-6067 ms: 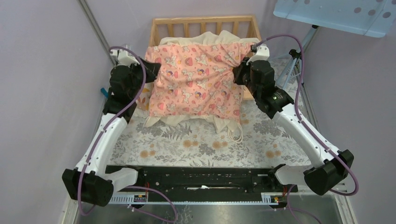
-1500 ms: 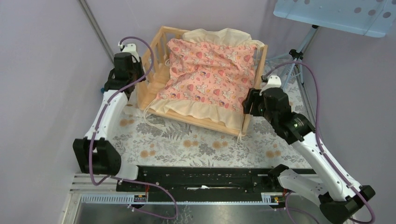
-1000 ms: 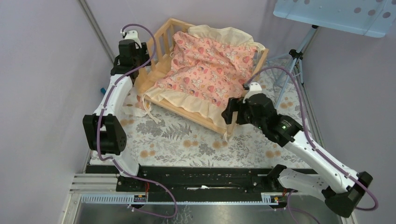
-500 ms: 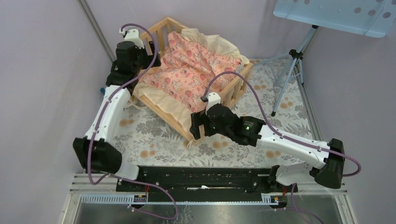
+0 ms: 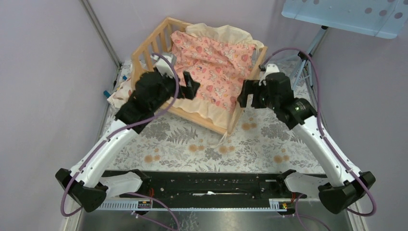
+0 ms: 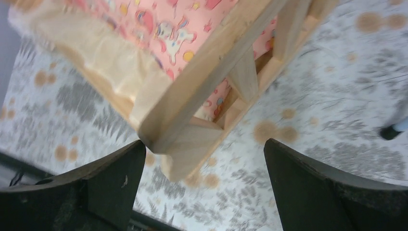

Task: Set up the pet bed
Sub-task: Adjust the bed frame at the center of the board.

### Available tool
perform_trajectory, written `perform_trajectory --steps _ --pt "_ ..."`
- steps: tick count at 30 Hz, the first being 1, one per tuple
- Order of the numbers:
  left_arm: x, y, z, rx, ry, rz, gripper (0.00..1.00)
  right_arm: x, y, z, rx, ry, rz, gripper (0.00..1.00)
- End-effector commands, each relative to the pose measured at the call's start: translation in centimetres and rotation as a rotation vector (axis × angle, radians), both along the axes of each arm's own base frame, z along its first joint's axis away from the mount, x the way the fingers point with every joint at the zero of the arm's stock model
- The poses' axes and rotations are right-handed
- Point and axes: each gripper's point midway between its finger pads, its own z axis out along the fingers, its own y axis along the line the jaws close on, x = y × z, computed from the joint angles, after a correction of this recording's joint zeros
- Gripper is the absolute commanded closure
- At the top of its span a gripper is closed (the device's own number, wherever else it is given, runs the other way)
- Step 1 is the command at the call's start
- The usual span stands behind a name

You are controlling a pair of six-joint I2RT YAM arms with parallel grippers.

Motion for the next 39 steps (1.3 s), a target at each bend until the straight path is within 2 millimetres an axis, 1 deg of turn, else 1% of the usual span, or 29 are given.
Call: perform_trajectory --steps 1,2,4,6,8,10,12,14,16,17,18,20,23,24,25,28,31,35,37,39 --pt "-1.7 -0.1 -4.2 0.009 0.077 0.075 0.02 5.9 -3.9 6.2 -0.002 -0.175 -0.169 0.0" --pt "-1.8 0.4 -5.3 0.002 0.103 0.106 0.02 6.1 -4.0 6.9 0.003 -0.18 -0.164 0.01" --pt "-2.1 1.5 -6.8 -0.024 0.131 0.169 0.02 6.2 -4.0 7.9 0.001 -0.187 -0.142 0.0" --pt "-2.4 2.8 -7.9 -0.047 0.155 0.239 0.02 6.2 -4.2 8.3 -0.011 -0.192 -0.141 0.0" --pt "-2.8 4.0 -8.9 -0.071 0.175 0.302 0.02 6.5 -4.9 8.5 -0.035 -0.204 -0.175 0.0" --pt "-2.9 4.5 -9.9 -0.08 0.191 0.332 0.02 7.0 -5.5 8.8 -0.048 -0.209 -0.194 0.0" --pt "-3.0 4.2 -10.5 -0.083 0.209 0.327 0.02 7.8 -5.9 9.0 -0.051 -0.208 -0.216 0.0" --pt "-2.9 3.2 -11.0 -0.085 0.225 0.283 0.02 8.9 -6.5 9.2 -0.047 -0.205 -0.245 0.0" --pt "-2.7 2.0 -11.3 -0.08 0.233 0.23 0.05 10.2 -7.1 8.9 -0.045 -0.189 -0.263 0.01" --pt "-2.5 1.7 -11.4 -0.073 0.237 0.222 0.06 11.1 -7.4 8.5 -0.042 -0.174 -0.271 0.01" --pt "-2.3 1.8 -11.7 -0.066 0.245 0.233 0.06 11.5 -7.2 8.3 -0.019 -0.163 -0.258 0.01" --pt "-2.2 2.6 -12.2 -0.067 0.253 0.284 0.06 12.3 -6.4 7.9 0.043 -0.149 -0.204 0.01" --pt "-2.5 3.9 -12.4 -0.094 0.249 0.346 0.04 12.8 -5.0 6.3 0.114 -0.103 -0.129 0.01" --pt "-2.7 4.0 -12.4 -0.1 0.247 0.35 0.03 12.9 -4.7 5.5 0.134 -0.087 -0.107 0.0" --pt "-2.8 4.1 -12.6 -0.1 0.25 0.35 0.03 12.9 -4.4 4.4 0.149 -0.064 -0.09 0.0" --pt "-3.0 4.1 -13.0 -0.093 0.262 0.344 0.03 13.3 -4.0 2.7 0.204 -0.044 -0.059 0.0" --pt "-3.2 4.1 -13.2 -0.086 0.266 0.339 0.03 13.6 -3.4 1.8 0.278 -0.038 -0.015 0.0" --pt "-3.2 4.1 -13.2 -0.082 0.262 0.337 0.03 13.1 -2.0 0.7 0.357 -0.011 0.063 0.0" --pt "-3.2 4.2 -13.2 -0.08 0.262 0.34 0.03 12.3 -0.8 0.7 0.421 -0.007 0.126 0.0" --pt "-3.2 4.2 -13.2 -0.079 0.262 0.339 0.03 11.3 0.4 1.2 0.487 -0.018 0.195 0.01"
